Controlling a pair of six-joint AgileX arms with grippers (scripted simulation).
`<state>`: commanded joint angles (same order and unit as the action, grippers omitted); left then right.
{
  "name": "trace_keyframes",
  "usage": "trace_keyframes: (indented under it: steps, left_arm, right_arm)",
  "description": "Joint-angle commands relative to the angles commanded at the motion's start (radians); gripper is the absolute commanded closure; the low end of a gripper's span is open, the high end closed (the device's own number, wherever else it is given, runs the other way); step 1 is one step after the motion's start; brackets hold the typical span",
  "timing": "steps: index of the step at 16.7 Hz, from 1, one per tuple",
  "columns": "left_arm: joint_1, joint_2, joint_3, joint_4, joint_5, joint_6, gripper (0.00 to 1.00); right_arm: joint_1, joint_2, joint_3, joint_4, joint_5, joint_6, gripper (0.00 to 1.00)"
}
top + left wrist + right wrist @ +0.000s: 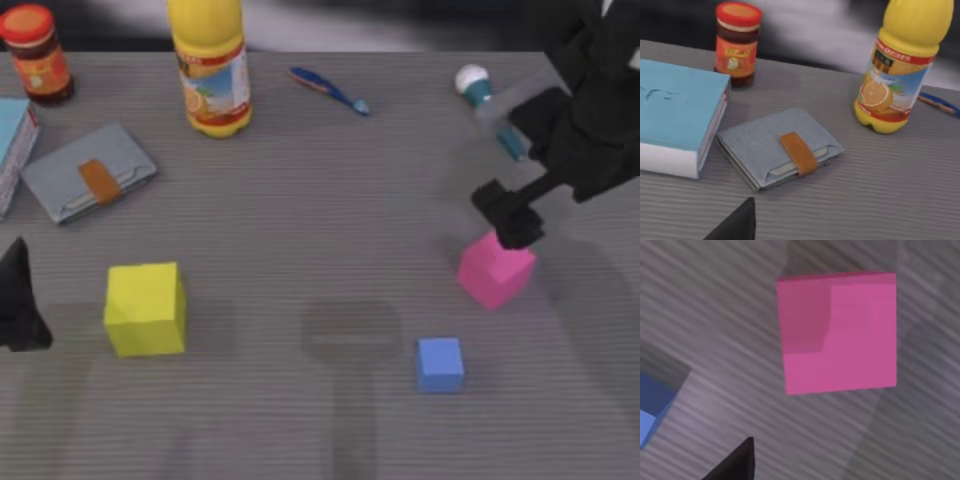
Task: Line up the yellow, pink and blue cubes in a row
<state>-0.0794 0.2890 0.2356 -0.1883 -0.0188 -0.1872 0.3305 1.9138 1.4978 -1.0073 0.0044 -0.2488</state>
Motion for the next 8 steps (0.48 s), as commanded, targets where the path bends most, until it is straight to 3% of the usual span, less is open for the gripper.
trace_keyframes:
  steps: [4,8]
  left_arm:
    - [0.077,-0.219,-0.182,0.142,0.014,0.141,0.0]
    - [0.099,-0.289,-0.236,0.188,0.019,0.187,0.0]
  right_arm:
    - [0.034,0.188,0.162,-0.092,-0.001,-0.025,0.0]
    - [0.044,0.243,0.215,-0.12,-0.002,-0.033,0.0]
